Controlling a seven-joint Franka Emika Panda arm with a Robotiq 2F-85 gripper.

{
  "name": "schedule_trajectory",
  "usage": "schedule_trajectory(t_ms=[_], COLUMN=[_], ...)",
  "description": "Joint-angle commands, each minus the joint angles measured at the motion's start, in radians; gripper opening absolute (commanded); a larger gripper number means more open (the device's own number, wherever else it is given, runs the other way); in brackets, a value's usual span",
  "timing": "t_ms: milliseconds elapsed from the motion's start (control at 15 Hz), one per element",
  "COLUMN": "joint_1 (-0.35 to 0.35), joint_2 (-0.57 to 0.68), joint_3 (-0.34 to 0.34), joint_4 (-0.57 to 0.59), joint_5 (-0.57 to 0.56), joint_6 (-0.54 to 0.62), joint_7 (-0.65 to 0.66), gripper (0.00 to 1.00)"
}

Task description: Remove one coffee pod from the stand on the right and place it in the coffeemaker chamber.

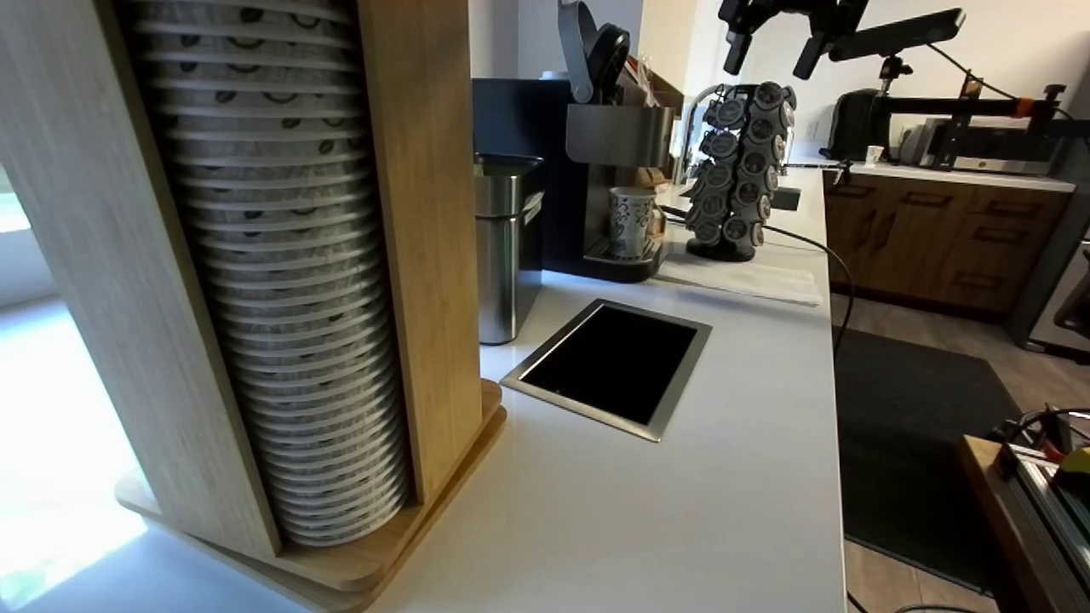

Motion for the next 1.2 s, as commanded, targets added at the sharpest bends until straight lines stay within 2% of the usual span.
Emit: schedule_trajectory(t_ms=[0,133,267,333,467,733,800,1133], joint_1=[-0.051,-0.083,-0.128,-0.065,-0.085,-0.089,-0.136,-0.158], joint_2=[0.017,0.027,0.038,0.035,0.042,0.043,0.051,0.053], joint_3=[0.024,0.039,0.054,0.014,0.019,0.021,0.053,-0.009], joint_4=[-0.018,-0.023,-0.017,-0.003,-0.002,-0.002,0.013,0.017], joint_5=[-0.108,-0.200,-0.325,-0.246,-0.303,-0.313,-0.392,-0.547], joint_6=[0.148,0.228,0.236,0.207,0.209,0.209,0.223,0.206], joint_7=[0.169,0.265,0.358,0.273,0.323,0.331,0.446,0.565], gripper=[1.00,1.00,1.00,1.00,1.00,1.00,1.00,1.00])
